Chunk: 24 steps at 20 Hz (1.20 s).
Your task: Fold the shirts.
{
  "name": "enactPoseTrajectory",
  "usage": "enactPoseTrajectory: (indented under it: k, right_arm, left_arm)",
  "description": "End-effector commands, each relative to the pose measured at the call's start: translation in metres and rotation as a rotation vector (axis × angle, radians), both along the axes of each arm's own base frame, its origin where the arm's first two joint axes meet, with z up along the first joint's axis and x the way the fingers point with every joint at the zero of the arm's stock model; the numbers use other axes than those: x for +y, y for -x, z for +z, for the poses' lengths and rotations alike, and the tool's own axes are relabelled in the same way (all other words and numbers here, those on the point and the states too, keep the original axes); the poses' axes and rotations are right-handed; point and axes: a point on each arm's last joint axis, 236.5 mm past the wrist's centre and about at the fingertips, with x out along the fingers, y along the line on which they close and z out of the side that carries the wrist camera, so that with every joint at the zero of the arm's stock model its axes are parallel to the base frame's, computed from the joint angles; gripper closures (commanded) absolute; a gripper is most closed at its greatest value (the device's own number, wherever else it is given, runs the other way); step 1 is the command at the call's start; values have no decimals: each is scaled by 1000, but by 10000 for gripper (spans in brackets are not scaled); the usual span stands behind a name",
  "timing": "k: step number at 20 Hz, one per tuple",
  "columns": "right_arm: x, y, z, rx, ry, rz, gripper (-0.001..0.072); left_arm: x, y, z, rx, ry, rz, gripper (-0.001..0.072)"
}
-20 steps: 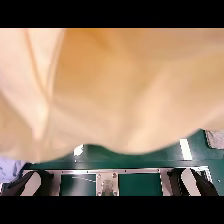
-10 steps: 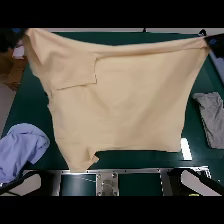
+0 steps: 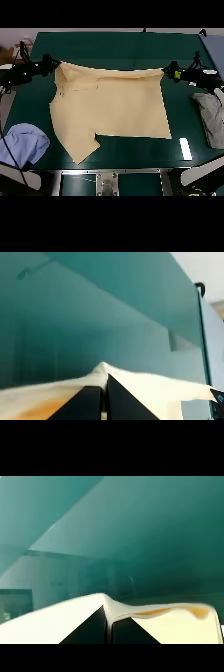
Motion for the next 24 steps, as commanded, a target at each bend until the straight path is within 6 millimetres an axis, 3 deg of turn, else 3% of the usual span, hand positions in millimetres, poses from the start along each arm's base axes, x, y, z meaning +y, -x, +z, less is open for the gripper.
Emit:
enactPoseTrajectory:
  k: [1, 3, 5, 9, 11, 13, 16, 24]
  right_arm:
    - [-13, -33, 22, -66, -37, -19, 693]
    - [-22, -43, 48, -120, -29, -33, 693]
    - [-27, -48, 63, -152, -19, -36, 693]
    - [-20, -40, 58, -132, -12, 16, 693]
    - [-14, -28, 51, -103, -3, 78, 694]
    - [-12, -11, 36, -21, 1, 132, 695]
    - [-15, 32, -8, 198, 88, 227, 696]
    - [1, 107, -78, 465, 59, 286, 695]
  left_arm:
    - [14, -28, 21, -74, -21, 55, 682]
    - [18, -37, 45, -128, -36, 70, 682]
    - [20, -40, 55, -151, -40, 74, 682]
    - [11, -32, 46, -123, -60, 20, 682]
    - [6, -18, 24, -42, -113, -38, 682]
    - [4, 2, -5, 62, -193, -112, 682]
    - [9, 34, -42, 223, -295, -197, 682]
    - [11, 83, -100, 443, -319, -262, 682]
